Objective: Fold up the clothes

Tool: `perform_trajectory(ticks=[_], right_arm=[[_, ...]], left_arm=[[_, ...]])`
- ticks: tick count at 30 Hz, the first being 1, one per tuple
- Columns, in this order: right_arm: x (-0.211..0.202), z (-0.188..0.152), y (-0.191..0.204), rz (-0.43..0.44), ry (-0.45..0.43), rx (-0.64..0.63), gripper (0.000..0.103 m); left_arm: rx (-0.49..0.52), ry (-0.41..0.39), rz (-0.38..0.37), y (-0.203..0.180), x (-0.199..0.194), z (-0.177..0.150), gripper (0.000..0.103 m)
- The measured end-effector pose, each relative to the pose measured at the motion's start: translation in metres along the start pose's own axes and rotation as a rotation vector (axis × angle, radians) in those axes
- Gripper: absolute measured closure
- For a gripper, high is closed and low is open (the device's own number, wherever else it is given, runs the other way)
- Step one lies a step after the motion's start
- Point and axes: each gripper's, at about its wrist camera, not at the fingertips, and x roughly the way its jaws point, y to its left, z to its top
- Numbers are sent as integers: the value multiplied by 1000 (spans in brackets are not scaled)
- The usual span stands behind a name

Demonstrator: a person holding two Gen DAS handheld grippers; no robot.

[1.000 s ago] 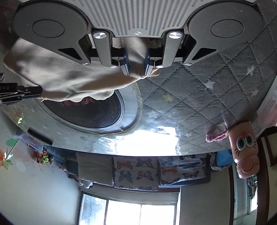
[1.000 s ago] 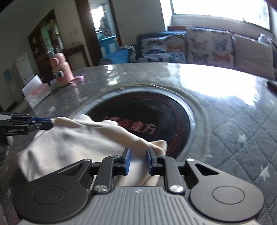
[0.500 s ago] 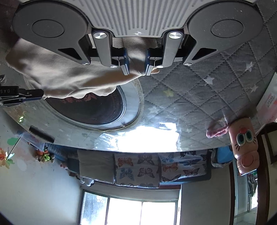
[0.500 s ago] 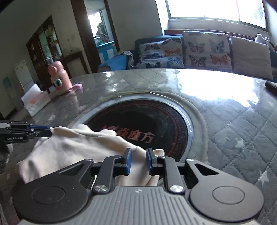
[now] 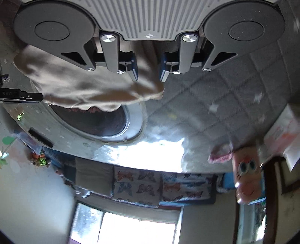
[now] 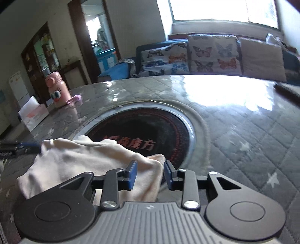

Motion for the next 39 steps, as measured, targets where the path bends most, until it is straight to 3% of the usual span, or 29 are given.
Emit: perform_trajectory(ticks=[2,7,10,15,18,23,28,33,36,37,39], right_arm=[[1,-2,-4,3,9,24,71],[3,-7,-6,19,22,47,69],[5,-8,-4,18,24,40,69],[8,-7,0,18,21,28,69],[10,-6,0,20,23,32,69],[14,-6,6,19,31,10,70],[14,-5,7,27,42,6,77],[13,-5,5,19,42,15,77],[15,-5,5,27,43,21,77],[16,-4,6,30,44,19,81],[16,-4,7,38,43,21,90]], left_arm=[[-38,9,-6,4,-2,-4,67],[-81,19,-23,6,-4,-10,66],[-80,28,-28,3,0,-10,69],[-91,37,-43,3,2,-11,81],[-91,37,-38,1,1,-10,82],[-85,25,-27,0,-5,-10,76],[-105,44,-18,1,-1,-12,70],[-120,49,-15,1,0,-12,69],[-116,54,-27,-2,2,-12,73],[-119,57,-38,-2,3,-12,83],[-130,55,-44,-2,4,-12,90]])
